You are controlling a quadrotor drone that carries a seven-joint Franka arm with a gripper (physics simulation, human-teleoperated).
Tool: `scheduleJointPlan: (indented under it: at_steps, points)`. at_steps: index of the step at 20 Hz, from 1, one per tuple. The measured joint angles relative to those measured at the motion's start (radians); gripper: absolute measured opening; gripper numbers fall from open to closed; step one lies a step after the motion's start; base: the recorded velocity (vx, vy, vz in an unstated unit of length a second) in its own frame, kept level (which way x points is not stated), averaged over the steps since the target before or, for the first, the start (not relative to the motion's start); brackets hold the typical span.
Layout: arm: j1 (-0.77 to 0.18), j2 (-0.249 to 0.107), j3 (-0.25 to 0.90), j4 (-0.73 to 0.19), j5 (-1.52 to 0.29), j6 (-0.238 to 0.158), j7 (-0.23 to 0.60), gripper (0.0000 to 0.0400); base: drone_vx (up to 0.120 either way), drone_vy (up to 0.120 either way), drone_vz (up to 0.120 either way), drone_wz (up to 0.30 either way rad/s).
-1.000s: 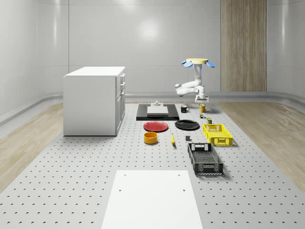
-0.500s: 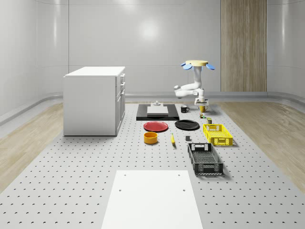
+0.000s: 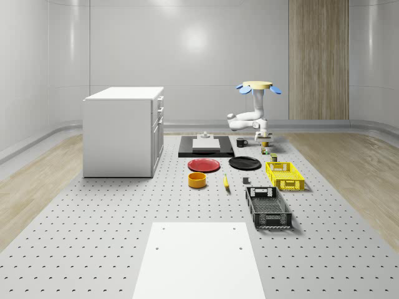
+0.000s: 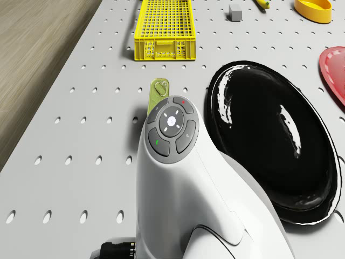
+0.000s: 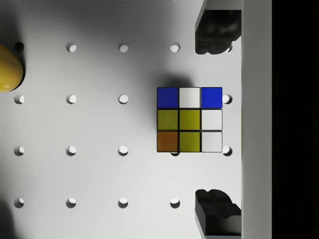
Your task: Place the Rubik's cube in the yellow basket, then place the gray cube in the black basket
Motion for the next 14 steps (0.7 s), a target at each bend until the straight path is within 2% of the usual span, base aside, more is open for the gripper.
scheduleJointPlan:
  at_steps: [9,14]
  points:
    - [-0.009,-0.033,0.006,0.002,0.014,0.031,0.008,0.04,0.0,0.0,0.0,0.0]
    - [-0.009,-0.057,-0.039,0.01,-0.024,0.068,0.005,0.04,0.0,0.0,0.0,0.0]
